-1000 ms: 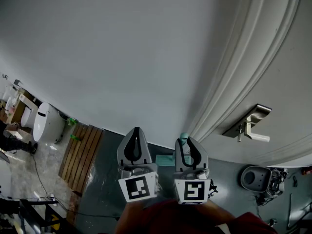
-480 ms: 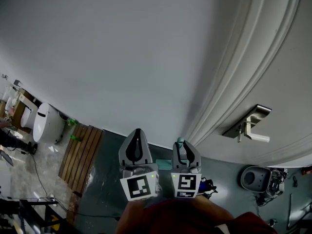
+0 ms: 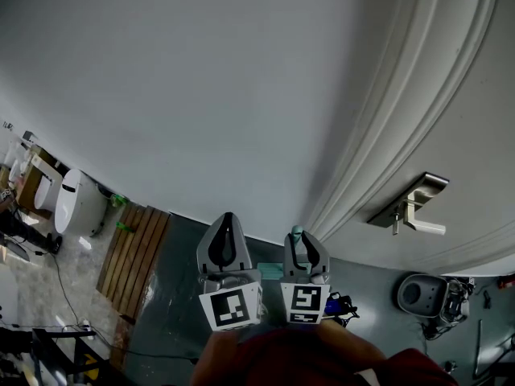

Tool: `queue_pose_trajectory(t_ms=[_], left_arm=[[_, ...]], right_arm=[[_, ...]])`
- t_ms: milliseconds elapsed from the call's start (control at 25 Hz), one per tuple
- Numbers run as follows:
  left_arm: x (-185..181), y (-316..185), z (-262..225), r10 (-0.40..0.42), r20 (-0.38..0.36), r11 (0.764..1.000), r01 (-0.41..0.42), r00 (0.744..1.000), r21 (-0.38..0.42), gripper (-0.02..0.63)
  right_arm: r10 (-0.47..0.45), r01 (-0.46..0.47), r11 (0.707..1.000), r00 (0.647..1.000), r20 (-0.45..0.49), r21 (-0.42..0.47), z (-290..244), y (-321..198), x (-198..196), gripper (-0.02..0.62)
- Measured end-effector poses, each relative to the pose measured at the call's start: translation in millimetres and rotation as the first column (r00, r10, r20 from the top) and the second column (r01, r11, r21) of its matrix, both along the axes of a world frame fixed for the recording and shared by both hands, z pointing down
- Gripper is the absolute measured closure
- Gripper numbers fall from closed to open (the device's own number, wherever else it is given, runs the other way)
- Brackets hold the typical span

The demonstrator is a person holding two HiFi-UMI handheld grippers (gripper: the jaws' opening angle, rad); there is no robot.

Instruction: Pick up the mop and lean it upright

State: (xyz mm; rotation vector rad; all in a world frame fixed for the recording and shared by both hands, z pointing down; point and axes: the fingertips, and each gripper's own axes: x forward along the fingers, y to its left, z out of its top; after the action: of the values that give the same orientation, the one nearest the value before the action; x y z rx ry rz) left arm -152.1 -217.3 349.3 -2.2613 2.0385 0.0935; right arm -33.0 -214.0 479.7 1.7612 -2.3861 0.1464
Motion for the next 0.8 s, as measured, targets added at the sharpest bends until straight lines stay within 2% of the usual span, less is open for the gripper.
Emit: queue_pose_trajectory(t_ms=[520,800], left_arm=[[-5.2,0.9,-1.1,-0.008,0.010,1.000,0.008,1.000,-0.001,0.592],[-6.4,0.4,2.2,-0.011,0.013,1.000,0.011,1.000,-0.009,0.592]], right_arm=[[0.048,-0.047,0.999,0.998,-0.036,0.024,4.5,-45.1,-0.1,0.485],[0.111,-0.109,0.994,0.992,-0.054,0.029,9.5,-79.6,2.7,0.482]])
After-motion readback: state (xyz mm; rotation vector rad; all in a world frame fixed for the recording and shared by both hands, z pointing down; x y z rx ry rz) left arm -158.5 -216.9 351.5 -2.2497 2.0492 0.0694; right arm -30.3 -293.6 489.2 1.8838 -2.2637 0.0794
